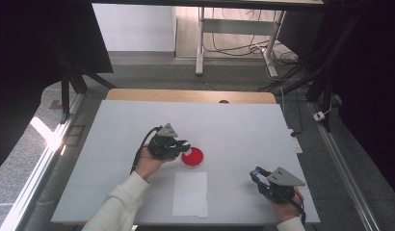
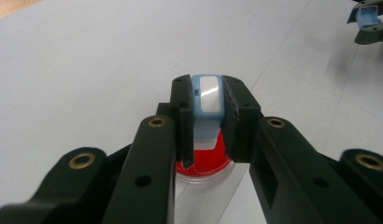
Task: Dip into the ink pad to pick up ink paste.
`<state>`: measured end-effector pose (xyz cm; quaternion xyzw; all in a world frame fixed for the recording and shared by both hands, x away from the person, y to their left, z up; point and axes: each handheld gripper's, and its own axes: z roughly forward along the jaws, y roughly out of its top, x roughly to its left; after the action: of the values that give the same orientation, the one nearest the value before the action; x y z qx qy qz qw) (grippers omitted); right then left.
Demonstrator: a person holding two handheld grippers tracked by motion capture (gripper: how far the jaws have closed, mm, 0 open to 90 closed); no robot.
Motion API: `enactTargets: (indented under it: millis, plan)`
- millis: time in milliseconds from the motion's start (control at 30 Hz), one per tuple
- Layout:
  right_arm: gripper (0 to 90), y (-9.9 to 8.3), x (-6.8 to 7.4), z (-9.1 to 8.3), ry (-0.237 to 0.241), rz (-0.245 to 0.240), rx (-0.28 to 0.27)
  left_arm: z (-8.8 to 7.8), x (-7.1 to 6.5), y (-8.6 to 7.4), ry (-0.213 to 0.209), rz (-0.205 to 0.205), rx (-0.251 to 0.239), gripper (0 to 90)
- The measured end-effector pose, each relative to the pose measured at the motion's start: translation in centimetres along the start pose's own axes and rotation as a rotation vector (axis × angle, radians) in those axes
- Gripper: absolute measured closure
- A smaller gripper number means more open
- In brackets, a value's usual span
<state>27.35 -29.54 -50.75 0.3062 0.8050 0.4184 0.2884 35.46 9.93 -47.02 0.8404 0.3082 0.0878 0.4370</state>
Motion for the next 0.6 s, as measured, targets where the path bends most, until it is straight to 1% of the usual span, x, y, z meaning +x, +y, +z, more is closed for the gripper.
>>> enactTargets:
  millis: [133,367,600]
  plan:
    - [64.9,0.0,0.0,0.0,0.000,-0.001,0.000,-0.5,-0.1,-0.1,-0.011,0.002,-0.002,75.8]
    - [64.9,0.0,0.0,0.0,-0.001,0.000,0.000,-1.6,-0.4,-0.2,-0.038,0.022,-0.009,75.7]
    - [64.9,0.0,0.0,0.0,0.000,0.001,-0.001,-2.3,-0.9,-0.2,-0.048,0.039,-0.012,75.7]
